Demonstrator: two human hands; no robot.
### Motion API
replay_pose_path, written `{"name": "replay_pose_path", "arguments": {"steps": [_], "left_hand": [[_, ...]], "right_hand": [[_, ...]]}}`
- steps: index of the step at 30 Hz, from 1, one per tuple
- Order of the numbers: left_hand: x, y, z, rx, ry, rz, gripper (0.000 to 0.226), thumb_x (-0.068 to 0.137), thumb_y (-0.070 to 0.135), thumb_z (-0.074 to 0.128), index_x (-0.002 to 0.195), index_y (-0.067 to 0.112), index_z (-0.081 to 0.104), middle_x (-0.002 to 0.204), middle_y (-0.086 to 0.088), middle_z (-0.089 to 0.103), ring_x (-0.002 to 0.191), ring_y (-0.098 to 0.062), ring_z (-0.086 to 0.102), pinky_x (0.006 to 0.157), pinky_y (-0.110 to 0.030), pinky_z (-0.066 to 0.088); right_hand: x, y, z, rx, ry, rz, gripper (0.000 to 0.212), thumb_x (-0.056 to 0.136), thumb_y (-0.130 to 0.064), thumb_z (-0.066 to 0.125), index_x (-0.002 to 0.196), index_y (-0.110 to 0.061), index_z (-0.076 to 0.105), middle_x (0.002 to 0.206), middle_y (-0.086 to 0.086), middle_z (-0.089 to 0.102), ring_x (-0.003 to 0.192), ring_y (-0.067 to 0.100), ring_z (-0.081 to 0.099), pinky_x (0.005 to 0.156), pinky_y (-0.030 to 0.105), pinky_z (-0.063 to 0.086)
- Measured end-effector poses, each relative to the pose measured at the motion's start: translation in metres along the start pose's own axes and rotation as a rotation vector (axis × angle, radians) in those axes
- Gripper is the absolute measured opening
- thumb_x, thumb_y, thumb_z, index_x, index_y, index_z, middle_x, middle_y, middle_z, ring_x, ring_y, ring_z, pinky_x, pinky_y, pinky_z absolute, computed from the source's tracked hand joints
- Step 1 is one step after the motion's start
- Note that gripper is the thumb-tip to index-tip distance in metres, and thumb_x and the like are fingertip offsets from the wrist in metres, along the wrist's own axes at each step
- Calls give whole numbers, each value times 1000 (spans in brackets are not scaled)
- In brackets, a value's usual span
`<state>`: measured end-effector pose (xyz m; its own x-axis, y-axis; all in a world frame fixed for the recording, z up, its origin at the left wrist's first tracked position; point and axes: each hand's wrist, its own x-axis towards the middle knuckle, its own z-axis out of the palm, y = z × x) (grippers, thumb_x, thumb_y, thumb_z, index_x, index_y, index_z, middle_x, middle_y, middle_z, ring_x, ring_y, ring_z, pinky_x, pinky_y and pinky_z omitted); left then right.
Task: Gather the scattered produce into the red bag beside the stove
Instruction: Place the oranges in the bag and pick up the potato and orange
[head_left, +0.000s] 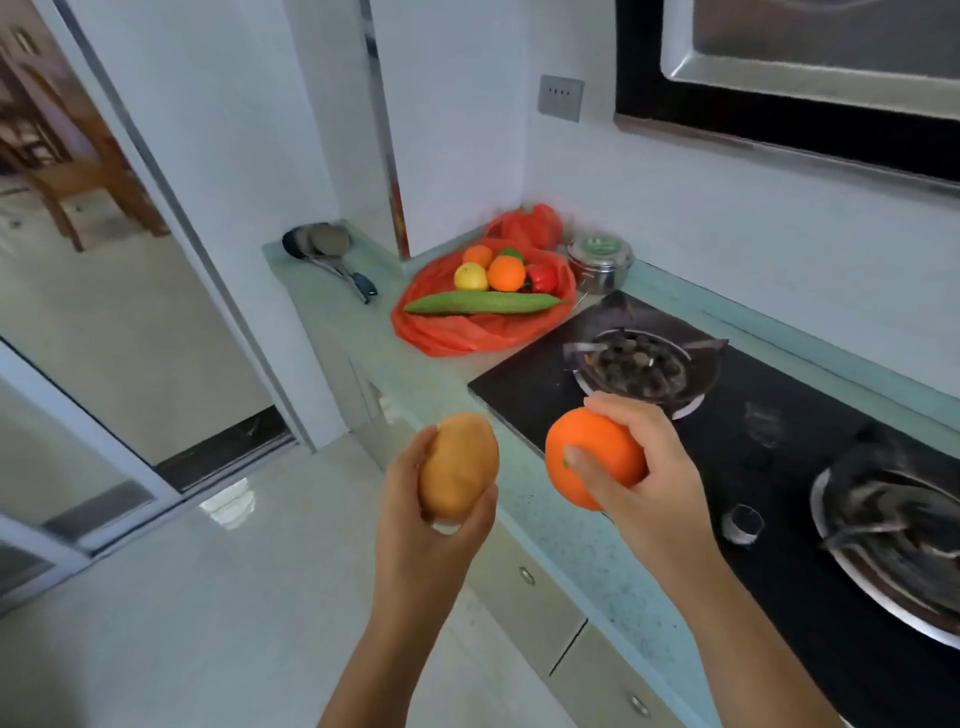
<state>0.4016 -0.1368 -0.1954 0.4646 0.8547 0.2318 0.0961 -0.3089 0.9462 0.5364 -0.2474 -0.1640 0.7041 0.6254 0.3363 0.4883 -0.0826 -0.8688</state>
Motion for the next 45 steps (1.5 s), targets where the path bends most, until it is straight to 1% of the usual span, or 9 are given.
{"name": "replay_pose_path", "arguments": {"steps": [3,6,9,15,21,28,34,40,45], "left_hand": [[30,-18,-12,16,60,-32,62,70,17,78,118,37,45,112,23,50,99,2,52,73,-13,47],[65,-39,-27,11,69,-58,62,69,18,78,113,44,43,112,23,50,99,1,53,74,-15,48],[110,-61,-43,11,60,-73,63,69,17,78,117,39,44,114,19,50,101,-6,53,78,-19,48],[214,-88,-96,-9,43,-18,63,70,16,78,113,45,41,112,23,49,102,3,51,78,-19,48],[289,-115,-127,-12,-16,14,64,70,18,78,122,34,44,115,26,47,103,7,48,83,-27,49],[336,-140,-125,-30,-89,16,61,69,21,78,112,46,43,114,26,46,101,10,47,83,-28,49],[387,-158,-103,0,-164,59,60,69,25,78,110,48,41,113,27,46,102,14,44,77,-16,42],[455,-164,-52,43,-305,142,59,62,51,67,115,46,41,116,24,47,106,8,46,81,-13,43],[491,-169,9,46,-475,240,64,65,46,67,122,35,40,121,22,45,111,8,43,86,-6,37]], "right_hand": [[29,6,31,-3,-40,-12,39,71,-38,66,105,-48,50,122,-19,48,109,-8,44,85,2,33],[58,10,64,-6,-39,-14,38,69,-48,61,105,-47,50,120,-21,48,109,-10,44,83,0,32],[89,14,103,-21,-21,11,39,67,-50,60,104,-45,51,117,-21,49,106,-10,45,81,-1,33],[161,-3,195,-28,-20,31,39,68,-32,66,102,-45,51,115,-22,49,106,-8,45,83,1,33],[212,-12,262,-64,18,17,48,73,-15,74,102,-45,50,114,-24,48,105,-13,43,82,-2,30],[250,1,281,-101,60,74,46,74,-13,73,99,-45,50,111,-23,48,101,-16,42,79,1,34],[297,24,292,-104,107,111,44,75,-15,73,101,-42,52,112,-24,48,108,-9,43,85,12,35],[350,65,285,-127,224,153,41,74,-13,73,104,-34,54,109,-24,47,101,-20,40,80,-2,31],[380,102,264,-155,345,225,40,74,-15,73,106,-31,55,106,-25,46,100,-20,41,78,-2,32]]}}
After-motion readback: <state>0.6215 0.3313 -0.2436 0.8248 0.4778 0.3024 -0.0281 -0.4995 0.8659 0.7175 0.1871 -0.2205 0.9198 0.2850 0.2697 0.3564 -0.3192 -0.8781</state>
